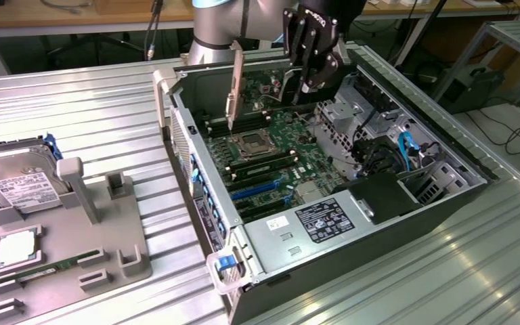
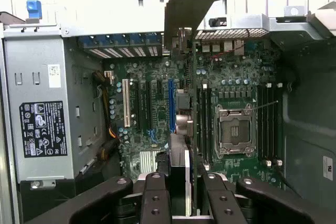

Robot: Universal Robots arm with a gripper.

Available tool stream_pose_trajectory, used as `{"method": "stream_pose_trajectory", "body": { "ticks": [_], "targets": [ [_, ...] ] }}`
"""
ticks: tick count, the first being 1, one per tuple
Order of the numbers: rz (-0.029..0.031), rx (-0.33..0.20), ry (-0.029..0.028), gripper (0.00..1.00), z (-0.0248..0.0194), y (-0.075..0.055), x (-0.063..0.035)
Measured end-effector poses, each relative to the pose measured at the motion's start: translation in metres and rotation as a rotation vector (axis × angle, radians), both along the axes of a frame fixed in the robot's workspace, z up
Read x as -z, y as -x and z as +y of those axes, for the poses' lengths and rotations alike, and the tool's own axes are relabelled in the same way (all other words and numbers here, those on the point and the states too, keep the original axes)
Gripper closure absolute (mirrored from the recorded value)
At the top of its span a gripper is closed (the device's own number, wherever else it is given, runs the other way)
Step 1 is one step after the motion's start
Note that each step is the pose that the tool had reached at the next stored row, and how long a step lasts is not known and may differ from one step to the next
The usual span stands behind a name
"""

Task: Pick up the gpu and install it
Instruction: 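Insert the gpu into the slot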

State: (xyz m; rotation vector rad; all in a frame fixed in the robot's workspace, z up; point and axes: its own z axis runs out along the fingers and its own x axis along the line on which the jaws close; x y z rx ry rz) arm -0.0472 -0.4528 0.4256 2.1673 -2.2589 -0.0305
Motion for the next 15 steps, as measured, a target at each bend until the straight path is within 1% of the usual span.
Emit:
{"method": "stream_pose_trajectory", "body": {
  "ticks": [5,11,15],
  "targets": [
    [0.0,0.007,0.0001,0.72,0.0001,-0.0001,0.0006],
    [0.0,0.057,0.0001,0.72,0.0,-0.0006,0.004],
    [0.0,0.057,0.0014,0.72,0.0,-0.0012,0.0058]
  ]
}}
